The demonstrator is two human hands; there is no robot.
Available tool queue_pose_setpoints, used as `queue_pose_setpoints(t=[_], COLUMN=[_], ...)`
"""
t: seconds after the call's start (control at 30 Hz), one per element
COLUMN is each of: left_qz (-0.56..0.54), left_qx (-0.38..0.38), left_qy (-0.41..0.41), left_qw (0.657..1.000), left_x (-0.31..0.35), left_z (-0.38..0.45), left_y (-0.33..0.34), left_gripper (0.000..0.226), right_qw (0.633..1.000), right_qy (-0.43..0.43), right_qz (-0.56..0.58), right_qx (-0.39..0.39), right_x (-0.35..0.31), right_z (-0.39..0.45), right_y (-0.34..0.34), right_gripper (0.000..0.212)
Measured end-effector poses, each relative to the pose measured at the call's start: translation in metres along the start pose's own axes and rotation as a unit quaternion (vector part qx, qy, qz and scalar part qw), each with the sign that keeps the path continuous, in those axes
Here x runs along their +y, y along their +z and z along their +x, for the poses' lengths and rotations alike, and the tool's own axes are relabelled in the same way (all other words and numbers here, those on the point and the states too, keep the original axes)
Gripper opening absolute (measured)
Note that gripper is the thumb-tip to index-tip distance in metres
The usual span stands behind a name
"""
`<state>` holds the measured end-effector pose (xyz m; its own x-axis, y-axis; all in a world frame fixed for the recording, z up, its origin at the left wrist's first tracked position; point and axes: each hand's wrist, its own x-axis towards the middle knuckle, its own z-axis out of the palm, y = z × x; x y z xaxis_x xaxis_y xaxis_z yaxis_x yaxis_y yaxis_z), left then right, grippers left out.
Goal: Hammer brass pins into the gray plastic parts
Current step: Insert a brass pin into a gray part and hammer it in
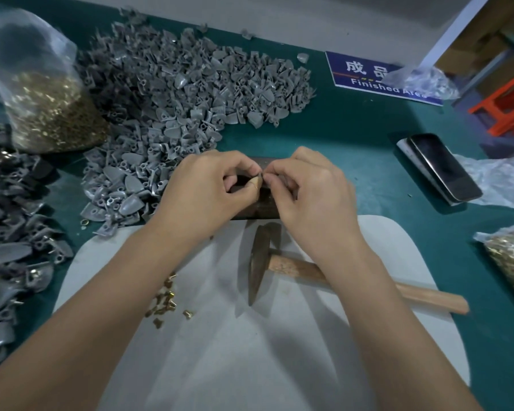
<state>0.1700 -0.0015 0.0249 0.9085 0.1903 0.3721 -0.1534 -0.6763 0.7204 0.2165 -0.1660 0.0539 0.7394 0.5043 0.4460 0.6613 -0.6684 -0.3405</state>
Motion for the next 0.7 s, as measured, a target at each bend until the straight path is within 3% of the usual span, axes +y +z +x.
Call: queue_pose_setpoints(t=[0.1,0.4,0.7], left_qz=[0.007,0.056,0.061], left_qx=[-0.004,0.009,-0.007], left_qy=[0.010,0.068,0.062], left_qw=[1.000,0.996,0.996], left_x=[-0.001,0.000,0.001], left_z=[0.001,0.004,0.005], left_y=[-0.001,-0.007,-0.010], left_gripper=[0.007,0.005,0.005], right_qw=[1.000,0.991,0.989], right_qy=[0.016,0.103,0.102], right_qz=[-0.020,0.080,0.103], right_qx=[0.017,-0.012,-0.031], right_x=[-0.005,0.003,0.005], right_z=[-0.004,-0.004,-0.002], right_y=[0.002,0.004,0.003], right_gripper=[0.008,0.011,0.010])
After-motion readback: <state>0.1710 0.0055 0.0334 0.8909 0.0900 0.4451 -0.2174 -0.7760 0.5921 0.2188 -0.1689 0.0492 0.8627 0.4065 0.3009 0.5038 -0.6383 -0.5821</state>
